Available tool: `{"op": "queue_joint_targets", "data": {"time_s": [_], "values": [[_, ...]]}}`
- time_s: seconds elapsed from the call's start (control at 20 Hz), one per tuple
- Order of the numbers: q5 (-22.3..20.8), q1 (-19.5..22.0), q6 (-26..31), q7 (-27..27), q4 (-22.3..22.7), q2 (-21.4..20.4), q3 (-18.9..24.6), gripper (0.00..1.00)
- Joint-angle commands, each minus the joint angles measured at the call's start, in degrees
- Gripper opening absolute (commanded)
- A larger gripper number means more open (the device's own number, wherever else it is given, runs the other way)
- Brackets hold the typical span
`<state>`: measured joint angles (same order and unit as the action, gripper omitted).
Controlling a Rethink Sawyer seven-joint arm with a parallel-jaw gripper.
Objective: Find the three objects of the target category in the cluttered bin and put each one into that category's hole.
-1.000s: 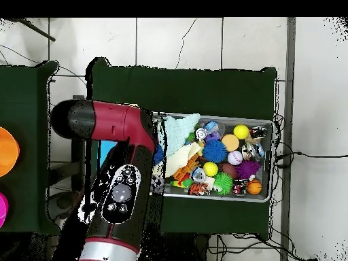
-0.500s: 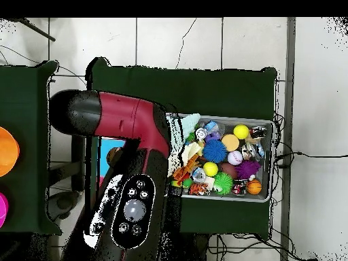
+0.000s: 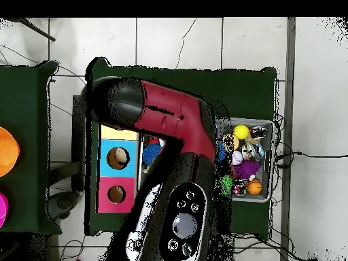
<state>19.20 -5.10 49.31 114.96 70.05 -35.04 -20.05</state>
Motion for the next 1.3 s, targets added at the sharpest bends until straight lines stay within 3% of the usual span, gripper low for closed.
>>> {"op": "queue_joint_targets", "data": {"time_s": [0.05,0.5,0.55,1.3], "values": [[-7.3,7.8,6.8,-13.7,6.2,-1.4,7.1,0.0],[-13.5,12.8,7.3,-16.4,7.8,-4.6,11.1,0.0],[-14.6,13.7,5.5,-15.8,8.9,-5.5,12.6,1.0],[-19.1,16.1,5.6,-12.0,6.9,-5.4,15.6,1.0]]}}
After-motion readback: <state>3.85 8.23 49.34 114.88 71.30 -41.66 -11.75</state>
